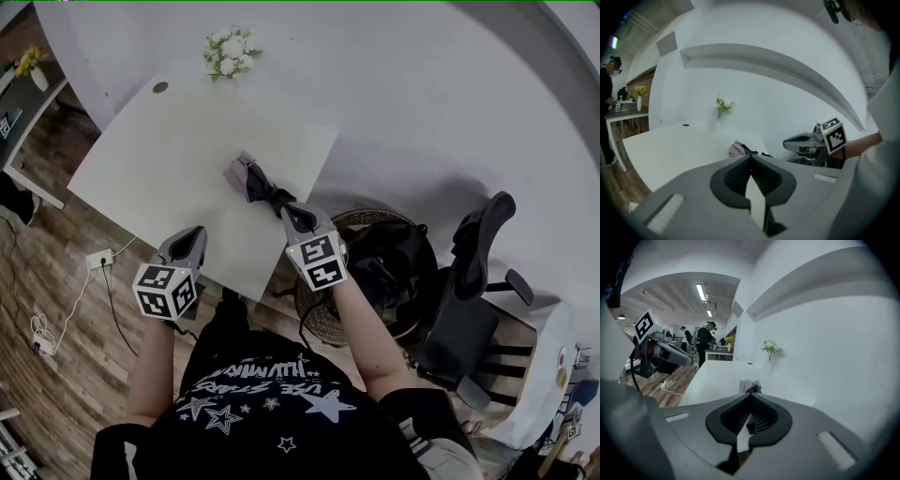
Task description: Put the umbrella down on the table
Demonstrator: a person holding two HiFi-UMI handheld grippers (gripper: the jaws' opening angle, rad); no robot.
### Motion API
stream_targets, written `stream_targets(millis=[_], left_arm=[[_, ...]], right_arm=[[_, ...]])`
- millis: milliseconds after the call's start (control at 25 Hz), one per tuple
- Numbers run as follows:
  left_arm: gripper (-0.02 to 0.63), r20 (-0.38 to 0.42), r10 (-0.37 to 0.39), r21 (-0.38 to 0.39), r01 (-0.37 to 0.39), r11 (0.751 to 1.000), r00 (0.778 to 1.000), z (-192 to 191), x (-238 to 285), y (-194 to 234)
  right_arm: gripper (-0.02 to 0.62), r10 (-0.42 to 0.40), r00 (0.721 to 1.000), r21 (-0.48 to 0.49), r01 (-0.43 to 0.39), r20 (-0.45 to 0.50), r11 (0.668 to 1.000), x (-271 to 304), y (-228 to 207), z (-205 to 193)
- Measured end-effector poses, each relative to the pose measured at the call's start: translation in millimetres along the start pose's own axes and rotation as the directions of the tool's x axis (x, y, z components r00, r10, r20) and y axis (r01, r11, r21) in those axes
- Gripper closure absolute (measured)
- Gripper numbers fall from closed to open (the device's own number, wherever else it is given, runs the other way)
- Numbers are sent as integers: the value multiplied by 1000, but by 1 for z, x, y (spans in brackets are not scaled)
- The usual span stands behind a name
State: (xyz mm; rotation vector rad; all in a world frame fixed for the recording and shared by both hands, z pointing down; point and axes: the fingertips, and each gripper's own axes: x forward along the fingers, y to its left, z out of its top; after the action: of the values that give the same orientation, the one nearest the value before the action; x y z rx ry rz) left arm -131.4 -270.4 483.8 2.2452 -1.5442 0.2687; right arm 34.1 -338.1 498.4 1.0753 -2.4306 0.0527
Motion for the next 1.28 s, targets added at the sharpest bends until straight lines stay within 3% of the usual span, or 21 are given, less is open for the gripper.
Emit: stream_targets(millis=[840,1280], left_arm=[[603,28,104,-44,-103,994,994,-53,-101,-57],[603,29,65,-29,-64,998,997,-62,-131,-52]], right_arm=[[578,107,994,-7,-107,24,994,-86,58,-20],[578,54,999,-5,-54,0,999,-106,84,-23]])
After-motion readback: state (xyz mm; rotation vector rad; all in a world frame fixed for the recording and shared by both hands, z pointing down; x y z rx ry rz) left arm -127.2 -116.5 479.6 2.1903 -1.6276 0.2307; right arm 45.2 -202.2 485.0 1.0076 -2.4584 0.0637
